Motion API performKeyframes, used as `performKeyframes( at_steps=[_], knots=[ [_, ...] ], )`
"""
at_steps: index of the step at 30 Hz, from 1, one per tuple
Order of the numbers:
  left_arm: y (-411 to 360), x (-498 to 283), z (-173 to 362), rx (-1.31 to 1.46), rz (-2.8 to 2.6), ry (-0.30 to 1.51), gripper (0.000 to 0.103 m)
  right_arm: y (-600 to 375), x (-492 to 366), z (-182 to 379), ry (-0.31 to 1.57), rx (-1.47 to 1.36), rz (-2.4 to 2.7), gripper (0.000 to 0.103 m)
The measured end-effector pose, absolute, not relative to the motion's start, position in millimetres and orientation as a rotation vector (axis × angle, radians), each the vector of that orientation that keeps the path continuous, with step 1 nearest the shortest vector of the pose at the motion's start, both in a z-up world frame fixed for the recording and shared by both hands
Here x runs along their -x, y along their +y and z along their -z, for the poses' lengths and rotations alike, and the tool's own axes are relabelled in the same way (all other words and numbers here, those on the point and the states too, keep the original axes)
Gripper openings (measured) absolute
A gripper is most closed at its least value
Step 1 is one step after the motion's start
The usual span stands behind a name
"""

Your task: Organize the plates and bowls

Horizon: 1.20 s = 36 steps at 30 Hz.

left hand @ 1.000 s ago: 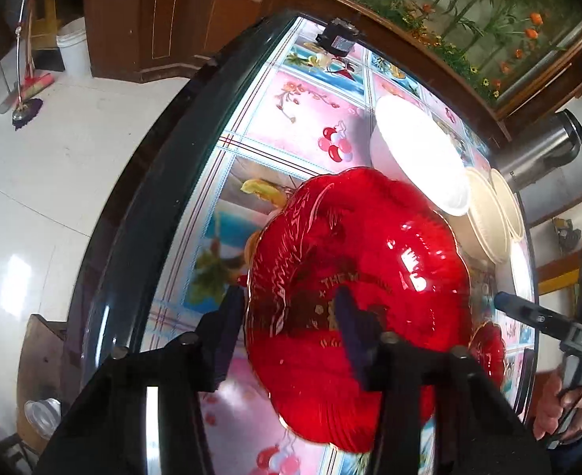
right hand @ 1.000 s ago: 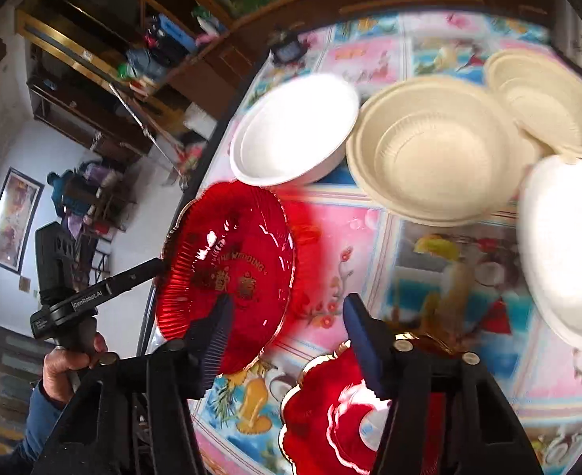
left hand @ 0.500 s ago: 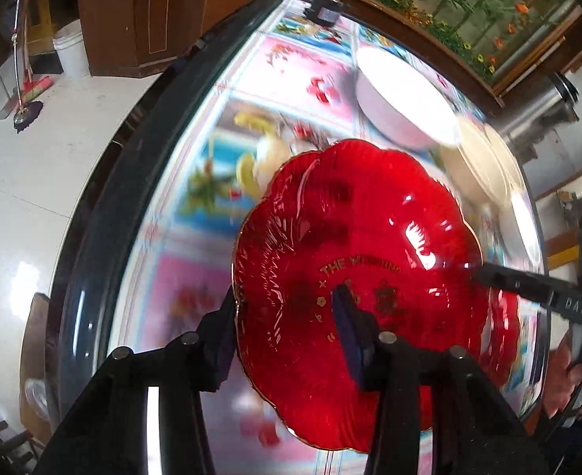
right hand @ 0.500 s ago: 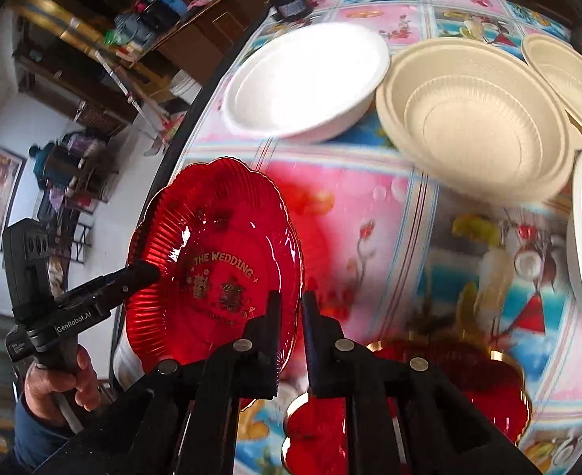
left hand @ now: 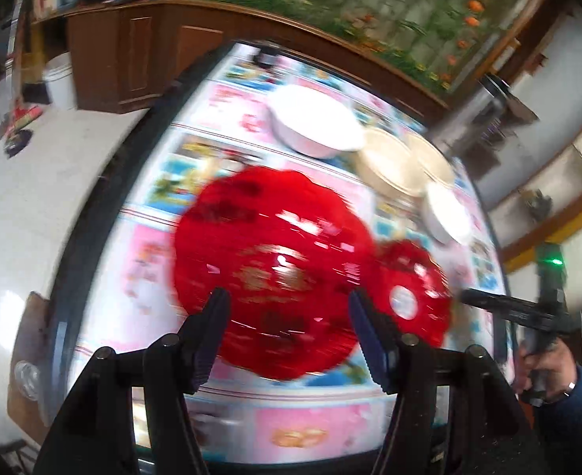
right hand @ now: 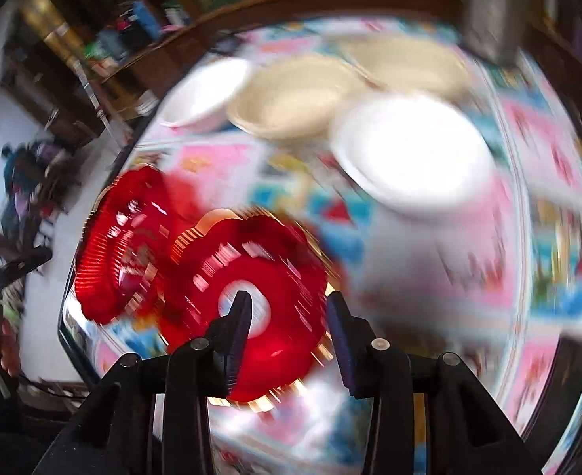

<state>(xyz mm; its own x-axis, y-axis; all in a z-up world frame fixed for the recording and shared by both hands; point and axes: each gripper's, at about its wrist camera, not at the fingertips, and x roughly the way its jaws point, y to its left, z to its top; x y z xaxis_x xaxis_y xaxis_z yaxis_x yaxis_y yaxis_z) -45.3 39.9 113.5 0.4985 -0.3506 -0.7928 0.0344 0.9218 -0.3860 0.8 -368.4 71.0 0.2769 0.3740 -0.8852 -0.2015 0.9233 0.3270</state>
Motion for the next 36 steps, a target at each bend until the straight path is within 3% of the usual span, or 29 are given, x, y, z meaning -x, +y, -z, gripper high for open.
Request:
performKeyframes(
  at_steps=[5, 7, 8, 16, 25, 26, 27, 28, 30, 32, 33, 35, 36],
  knots=[
    [-7.3, 47.2, -113.5, 0.291, 0.306, 1.069, 0.061, -374.7, 4.8, -44.1, 1.271, -0.311, -0.459, 0.039],
    [-23.8, 47.0, -113.9, 0.264, 0.328, 1.077, 0.061, -374.3, 5.3, -35.6, 1.287, -0.340, -0.465, 0.015],
    [-33.1, 46.9, -114.6, 0.246, 0.341, 1.086, 0.062, -376.0, 5.1, -32.2, 1.294, -0.343, -0.459, 0.010],
    [-98.7, 34.8, -107.6, 0.146, 0.459, 1.141, 0.062, -427.3, 40.3, -53.7, 1.225, -0.240, -0.275, 0.009],
    [-173.6, 6.6, -63.0, -0.007, 0.502, 1.246, 0.060, -457.4, 60.0, -57.3, 1.186, -0.324, -0.234, 0.010],
    [-176.4, 5.9, -58.4, -0.013, 0.502, 1.257, 0.060, -460.3, 61.5, -57.6, 1.183, -0.355, -0.249, 0.011],
    [-179.9, 4.6, -53.1, -0.012, 0.510, 1.272, 0.058, -462.9, 62.7, -56.4, 1.187, -0.390, -0.265, 0.019],
    [-181.0, 3.9, -49.4, -0.018, 0.508, 1.279, 0.056, -463.6, 63.3, -54.8, 1.189, -0.411, -0.269, 0.036],
    [-185.1, 4.6, -43.5, -0.039, 0.512, 1.289, 0.051, -464.7, 65.0, -51.5, 1.185, -0.440, -0.275, 0.051],
    [-190.2, 5.4, -38.0, -0.064, 0.518, 1.292, 0.037, -459.8, 63.7, -46.1, 1.198, -0.444, -0.284, 0.051],
    [-193.4, 5.7, -34.8, -0.085, 0.519, 1.294, 0.033, -456.5, 63.2, -44.0, 1.199, -0.445, -0.301, 0.049],
    [-199.0, 10.4, -33.4, -0.146, 0.510, 1.270, 0.032, -448.3, 61.8, -37.9, 1.227, -0.422, -0.294, 0.016],
    [-201.2, 13.8, -35.5, -0.172, 0.508, 1.250, 0.032, -445.2, 60.9, -35.5, 1.230, -0.411, -0.284, 0.011]
  ],
)
